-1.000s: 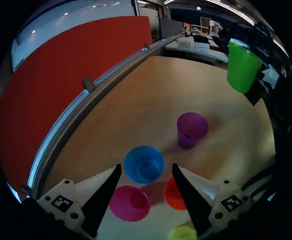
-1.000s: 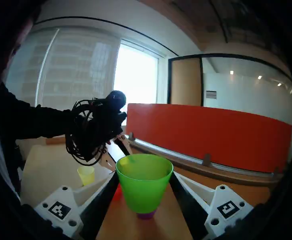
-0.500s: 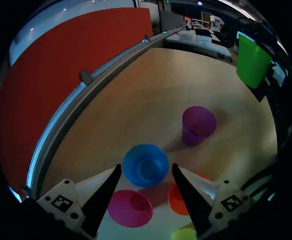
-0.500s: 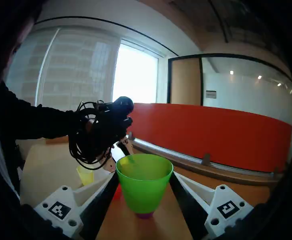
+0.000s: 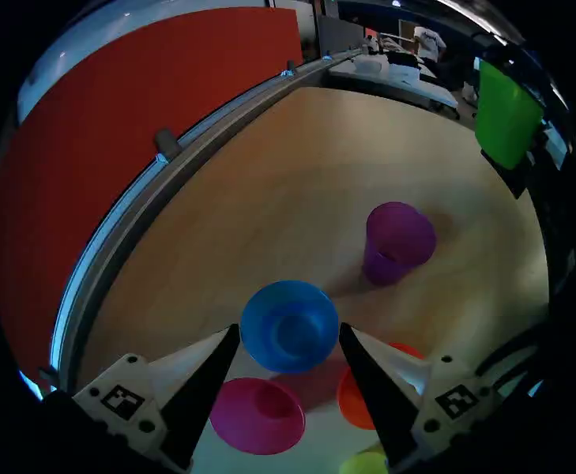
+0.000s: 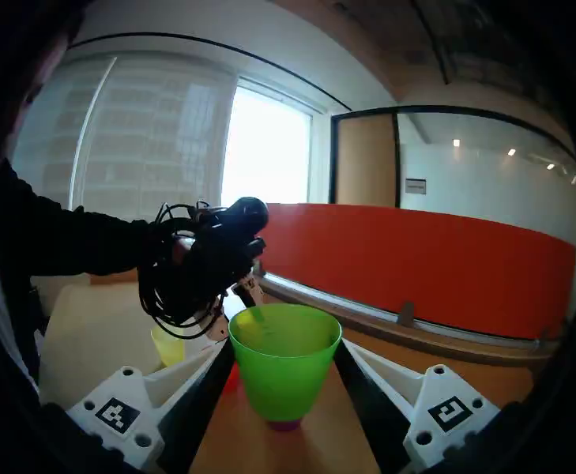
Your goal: Pour water
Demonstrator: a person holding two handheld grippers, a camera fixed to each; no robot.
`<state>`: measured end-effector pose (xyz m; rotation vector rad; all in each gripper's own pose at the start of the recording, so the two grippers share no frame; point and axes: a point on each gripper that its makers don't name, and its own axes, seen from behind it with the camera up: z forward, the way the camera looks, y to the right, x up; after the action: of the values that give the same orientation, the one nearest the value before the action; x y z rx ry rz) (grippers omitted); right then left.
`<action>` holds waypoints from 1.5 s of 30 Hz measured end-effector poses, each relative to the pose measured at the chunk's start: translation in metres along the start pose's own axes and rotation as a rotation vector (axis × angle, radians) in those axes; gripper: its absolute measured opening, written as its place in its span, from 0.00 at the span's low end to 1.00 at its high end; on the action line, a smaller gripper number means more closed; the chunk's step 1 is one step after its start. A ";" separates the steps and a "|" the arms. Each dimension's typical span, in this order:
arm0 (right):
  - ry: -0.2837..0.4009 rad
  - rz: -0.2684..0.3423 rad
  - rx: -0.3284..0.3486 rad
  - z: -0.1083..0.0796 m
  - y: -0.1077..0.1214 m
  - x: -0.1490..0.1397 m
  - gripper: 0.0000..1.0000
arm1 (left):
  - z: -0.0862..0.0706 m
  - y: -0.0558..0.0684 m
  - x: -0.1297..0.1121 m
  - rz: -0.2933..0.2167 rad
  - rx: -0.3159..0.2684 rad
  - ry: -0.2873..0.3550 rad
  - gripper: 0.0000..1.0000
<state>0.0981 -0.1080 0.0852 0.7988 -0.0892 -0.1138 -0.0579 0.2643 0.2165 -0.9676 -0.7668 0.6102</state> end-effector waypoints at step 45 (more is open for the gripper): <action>0.007 0.009 -0.010 -0.002 0.005 -0.005 0.91 | 0.012 0.001 0.003 -0.025 0.011 -0.006 0.89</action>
<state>0.0933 -0.1026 0.0875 0.7886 -0.0855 -0.1025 -0.0653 0.2729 0.2206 -0.9454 -0.7790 0.5953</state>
